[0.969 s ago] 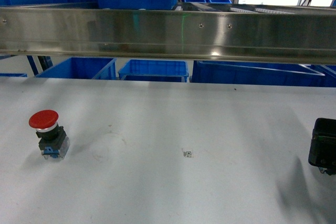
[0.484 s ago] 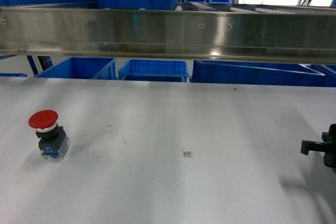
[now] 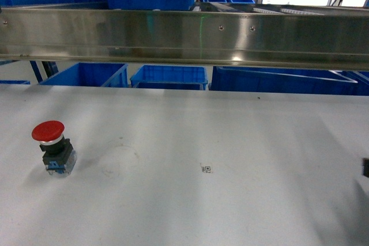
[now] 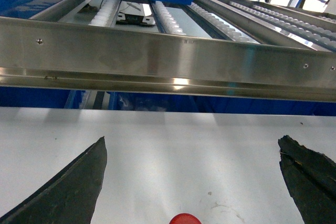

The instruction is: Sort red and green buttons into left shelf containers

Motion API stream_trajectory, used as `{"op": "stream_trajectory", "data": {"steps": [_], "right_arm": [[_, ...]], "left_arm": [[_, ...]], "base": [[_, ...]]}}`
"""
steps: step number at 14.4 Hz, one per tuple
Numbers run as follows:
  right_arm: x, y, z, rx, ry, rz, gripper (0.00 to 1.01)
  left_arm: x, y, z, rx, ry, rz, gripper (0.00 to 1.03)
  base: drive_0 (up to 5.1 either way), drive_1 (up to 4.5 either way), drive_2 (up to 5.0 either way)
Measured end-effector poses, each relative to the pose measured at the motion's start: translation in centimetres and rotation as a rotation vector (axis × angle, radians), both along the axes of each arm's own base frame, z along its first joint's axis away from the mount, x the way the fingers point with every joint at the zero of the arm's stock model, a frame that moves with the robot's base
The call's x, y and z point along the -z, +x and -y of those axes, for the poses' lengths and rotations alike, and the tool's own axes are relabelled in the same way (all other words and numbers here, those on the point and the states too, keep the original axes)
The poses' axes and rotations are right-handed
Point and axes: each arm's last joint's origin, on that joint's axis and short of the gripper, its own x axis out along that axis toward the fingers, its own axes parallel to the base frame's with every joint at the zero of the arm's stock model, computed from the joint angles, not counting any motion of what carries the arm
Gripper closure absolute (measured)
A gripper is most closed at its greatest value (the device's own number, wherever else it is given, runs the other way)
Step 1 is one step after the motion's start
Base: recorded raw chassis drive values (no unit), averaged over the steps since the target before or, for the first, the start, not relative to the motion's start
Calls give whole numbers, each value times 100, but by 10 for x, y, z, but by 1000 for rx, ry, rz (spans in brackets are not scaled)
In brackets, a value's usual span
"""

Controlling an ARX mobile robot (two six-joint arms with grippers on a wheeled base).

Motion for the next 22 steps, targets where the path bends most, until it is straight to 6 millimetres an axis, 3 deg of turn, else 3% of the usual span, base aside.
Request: {"op": "stream_trajectory", "data": {"steps": [3, 8, 9, 10, 12, 14, 18, 21, 22], "right_arm": [[-85, -36, -5, -79, -64, 225, 75], [-143, -69, -9, -121, -133, 499, 75], [-129, -63, -8, -118, -157, 419, 75], [-127, -65, -8, -120, -161, 421, 75], [-127, -65, -8, -120, -162, 420, 75], [-127, -65, -8, -120, -162, 421, 75], [-127, -65, -8, -120, -162, 421, 75], [-127, -65, -8, -120, -162, 420, 75], [-127, -65, -8, -120, -162, 421, 75]], "left_arm": [[0, 0, 0, 0, 0, 0, 5], [1, 0, 0, -6, 2, -12, 5], [19, 14, 6, -19, 31, -83, 5], [64, 39, 26, -32, 156, -88, 5], [91, 46, 36, 15, 245, -147, 5], [123, 51, 26, -11, 277, -282, 5], [144, 57, 17, -27, 287, -352, 5], [141, 61, 22, 0, 286, -317, 5], [140, 63, 23, 0, 288, -313, 11]], "base": [[0, 0, 0], [0, 0, 0], [0, 0, 0], [0, 0, 0], [0, 0, 0], [0, 0, 0], [0, 0, 0], [0, 0, 0], [0, 0, 0]]}}
